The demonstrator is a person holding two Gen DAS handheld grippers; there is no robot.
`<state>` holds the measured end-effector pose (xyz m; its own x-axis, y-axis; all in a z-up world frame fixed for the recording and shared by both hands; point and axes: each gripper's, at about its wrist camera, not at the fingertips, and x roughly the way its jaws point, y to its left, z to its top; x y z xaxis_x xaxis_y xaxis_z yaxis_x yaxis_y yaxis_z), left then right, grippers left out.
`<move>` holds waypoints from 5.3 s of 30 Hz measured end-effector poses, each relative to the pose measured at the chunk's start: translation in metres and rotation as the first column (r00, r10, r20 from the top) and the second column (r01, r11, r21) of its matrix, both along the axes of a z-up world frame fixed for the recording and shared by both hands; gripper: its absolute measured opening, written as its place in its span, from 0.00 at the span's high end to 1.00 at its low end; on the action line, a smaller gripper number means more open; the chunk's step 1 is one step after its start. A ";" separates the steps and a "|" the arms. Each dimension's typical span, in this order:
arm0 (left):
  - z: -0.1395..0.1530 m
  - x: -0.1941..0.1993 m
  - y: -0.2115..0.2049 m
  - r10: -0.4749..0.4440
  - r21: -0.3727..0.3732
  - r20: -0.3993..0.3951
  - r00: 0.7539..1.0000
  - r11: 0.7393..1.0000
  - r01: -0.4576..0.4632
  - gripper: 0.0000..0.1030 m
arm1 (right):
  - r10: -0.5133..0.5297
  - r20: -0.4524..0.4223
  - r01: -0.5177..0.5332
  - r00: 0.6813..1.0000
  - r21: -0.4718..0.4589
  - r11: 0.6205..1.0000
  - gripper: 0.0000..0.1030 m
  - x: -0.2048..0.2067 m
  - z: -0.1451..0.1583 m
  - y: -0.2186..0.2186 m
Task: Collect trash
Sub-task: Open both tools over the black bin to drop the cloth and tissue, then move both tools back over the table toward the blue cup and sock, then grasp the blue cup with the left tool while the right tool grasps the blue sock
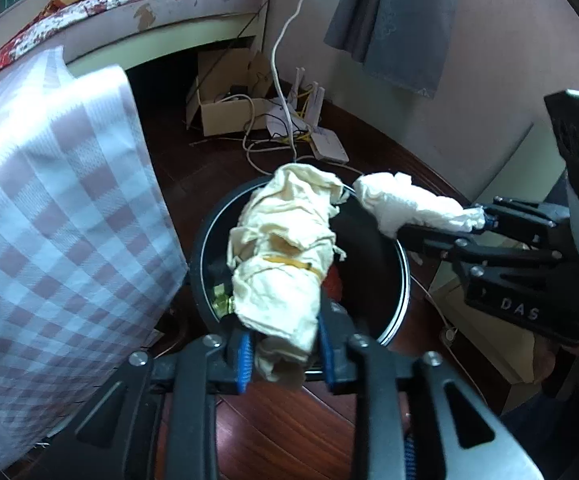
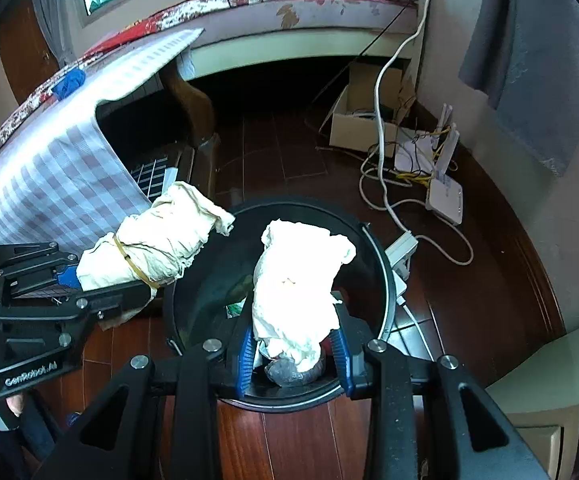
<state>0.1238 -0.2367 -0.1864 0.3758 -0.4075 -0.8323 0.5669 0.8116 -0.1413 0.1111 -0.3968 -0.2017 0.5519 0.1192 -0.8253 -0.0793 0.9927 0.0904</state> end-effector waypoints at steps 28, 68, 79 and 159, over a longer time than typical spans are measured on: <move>-0.003 -0.011 0.033 0.156 0.101 0.082 0.984 0.981 -0.163 0.01 | -0.055 -0.032 0.049 0.998 -0.162 0.986 0.01 -0.009 -0.017 0.009; 0.139 -0.003 0.164 0.395 -0.003 0.341 0.853 0.908 -0.419 0.01 | 0.034 0.293 -0.025 0.956 -0.034 0.999 0.01 0.002 0.138 0.100; 0.185 0.021 0.266 0.527 -0.037 0.372 0.764 0.831 -0.556 0.01 | 0.177 0.323 -0.168 0.930 -0.057 0.984 0.01 0.038 0.189 0.174; 0.144 0.210 0.366 0.555 0.023 0.378 0.741 0.795 -0.607 0.28 | 0.330 0.274 -0.344 0.903 0.001 0.939 0.66 0.278 0.169 0.351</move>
<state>0.3336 0.1298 -0.0425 0.7651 0.0896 -0.6376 -0.0314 0.9943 0.1020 0.3892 -0.0460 -0.0329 0.6694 0.3729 -0.6425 -0.4359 0.8975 0.0667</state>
